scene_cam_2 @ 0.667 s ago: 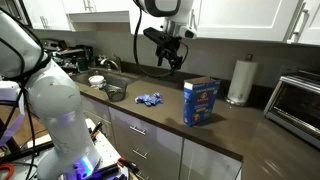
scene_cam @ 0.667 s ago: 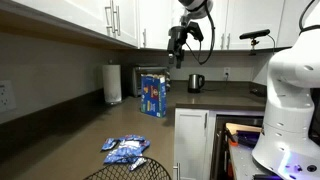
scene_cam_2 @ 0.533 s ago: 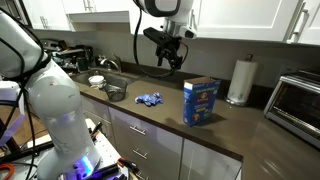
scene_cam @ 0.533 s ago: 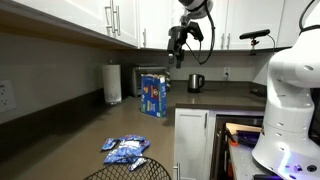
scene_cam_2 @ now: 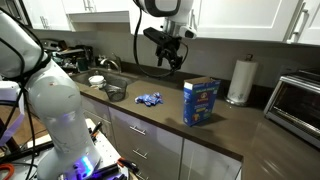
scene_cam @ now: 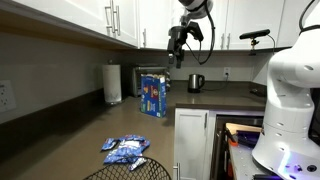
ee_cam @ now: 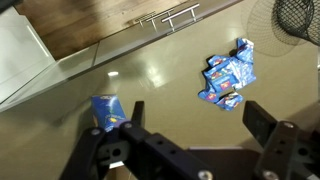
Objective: Move the box to the left
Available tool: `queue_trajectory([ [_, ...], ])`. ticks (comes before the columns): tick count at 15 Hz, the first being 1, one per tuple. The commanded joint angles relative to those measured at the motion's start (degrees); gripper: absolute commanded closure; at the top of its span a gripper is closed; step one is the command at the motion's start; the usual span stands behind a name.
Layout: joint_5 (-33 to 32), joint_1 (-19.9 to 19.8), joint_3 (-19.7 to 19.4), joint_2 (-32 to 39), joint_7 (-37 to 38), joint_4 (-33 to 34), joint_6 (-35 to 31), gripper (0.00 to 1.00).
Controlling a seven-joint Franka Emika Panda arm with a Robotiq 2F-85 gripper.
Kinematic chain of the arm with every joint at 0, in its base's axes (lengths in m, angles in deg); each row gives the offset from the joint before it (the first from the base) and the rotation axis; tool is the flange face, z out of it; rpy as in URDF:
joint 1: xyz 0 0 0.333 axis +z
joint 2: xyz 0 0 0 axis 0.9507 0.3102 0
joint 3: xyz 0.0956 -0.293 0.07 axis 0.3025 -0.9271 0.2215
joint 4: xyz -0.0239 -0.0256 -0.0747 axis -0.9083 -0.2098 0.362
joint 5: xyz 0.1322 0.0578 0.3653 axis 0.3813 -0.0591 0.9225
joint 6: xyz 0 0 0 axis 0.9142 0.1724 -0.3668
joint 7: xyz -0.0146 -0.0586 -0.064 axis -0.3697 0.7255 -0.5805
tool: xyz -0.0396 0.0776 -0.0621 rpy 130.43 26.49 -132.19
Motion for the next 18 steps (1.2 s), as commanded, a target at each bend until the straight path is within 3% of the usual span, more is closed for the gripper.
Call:
queue_trajectory([
  [1, 0.8, -2.0, 1.7, 0.3, -0.7, 0.1, 0.3, 0.00],
  [5, 0.8, -2.0, 1.7, 0.3, -0.7, 0.1, 0.3, 0.00],
  [12, -2.9, -1.6, 6.0, 2.8, -0.1, 3.1, 1.0, 0.00],
  [18, -6.5, -1.9, 5.8, 10.1, -2.3, 12.7, 1.6, 0.00],
])
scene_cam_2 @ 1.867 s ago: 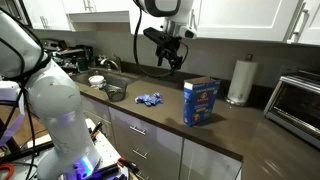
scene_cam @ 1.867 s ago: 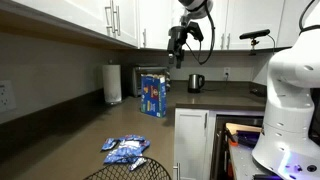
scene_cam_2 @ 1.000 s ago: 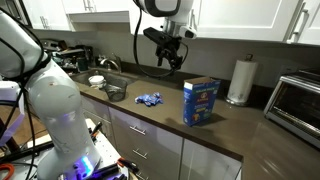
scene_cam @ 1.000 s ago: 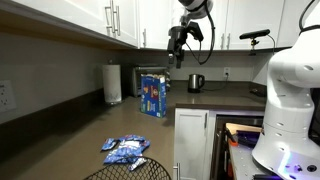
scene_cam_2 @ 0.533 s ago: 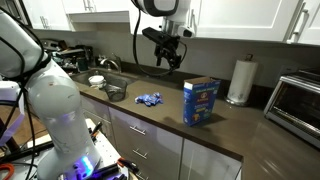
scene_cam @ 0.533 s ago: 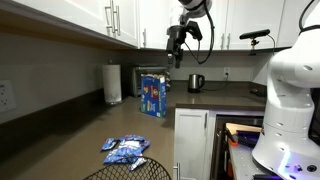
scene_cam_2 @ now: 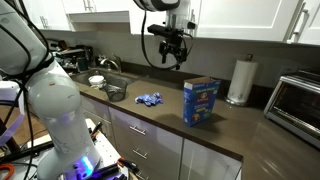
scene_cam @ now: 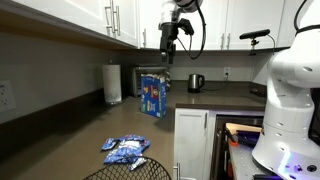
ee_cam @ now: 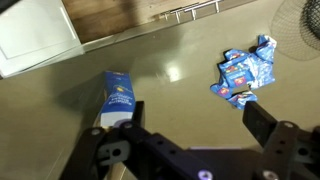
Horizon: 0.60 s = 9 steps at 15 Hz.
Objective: Move the box to the left
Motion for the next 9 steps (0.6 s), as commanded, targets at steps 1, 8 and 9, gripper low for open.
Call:
queue_trajectory([
  [1, -0.7, -1.2, -0.1, 6.2, -2.9, 7.2, 1.3, 0.00],
  [8, 2.9, -1.9, -0.9, 14.4, -8.6, 9.9, -3.6, 0.00],
  [9, 3.2, -2.1, -0.8, 15.2, -9.2, 9.6, -4.9, 0.00],
])
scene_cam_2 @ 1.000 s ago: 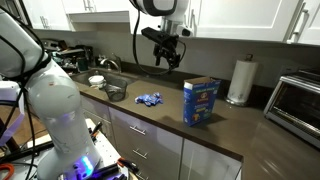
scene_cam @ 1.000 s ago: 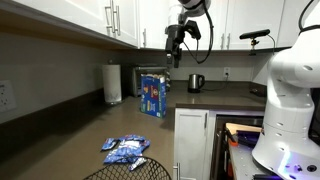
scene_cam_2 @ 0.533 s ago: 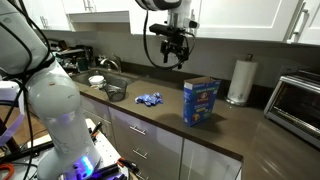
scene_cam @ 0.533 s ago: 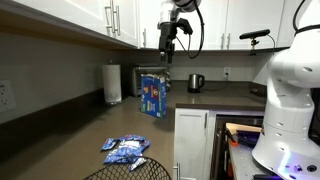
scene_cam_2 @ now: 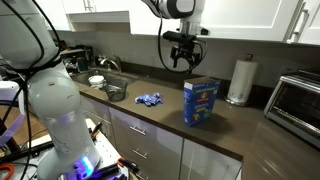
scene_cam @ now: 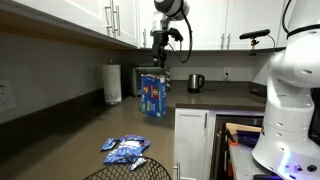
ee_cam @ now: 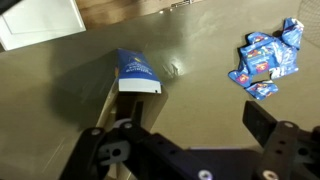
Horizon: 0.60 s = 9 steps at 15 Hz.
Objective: Move the box to the left
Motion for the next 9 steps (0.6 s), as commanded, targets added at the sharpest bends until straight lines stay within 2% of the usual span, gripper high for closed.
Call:
queue_trajectory([
  [1, 2.1, -1.6, 0.6, 4.2, -4.1, 1.2, -3.7, 0.00],
  [9, 1.0, -2.3, 1.9, 8.6, -5.5, 1.2, -10.1, 0.00],
])
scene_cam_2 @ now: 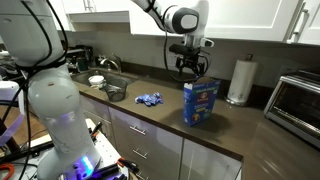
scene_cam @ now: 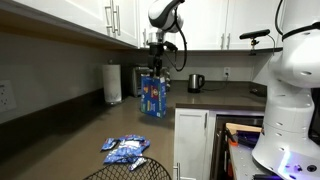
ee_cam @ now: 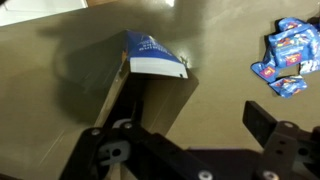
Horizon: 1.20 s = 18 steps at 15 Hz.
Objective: Move the box to the left
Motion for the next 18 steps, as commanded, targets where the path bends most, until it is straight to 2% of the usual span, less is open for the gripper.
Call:
queue_trajectory([
  [1, 0.4, -1.5, 1.6, 2.2, -2.4, 1.3, -1.9, 0.00],
  [10, -1.1, -2.7, 2.1, 6.8, -1.5, 2.2, -3.6, 0.00],
  [11, -1.0, -2.9, 2.2, 7.2, -1.7, 2.1, -3.6, 0.25],
  [12, -1.1, -3.1, 2.3, 7.4, -1.6, 2.0, -3.6, 0.27],
  [18, -1.0, -3.5, 3.0, 7.1, -2.1, 0.9, -3.7, 0.67],
])
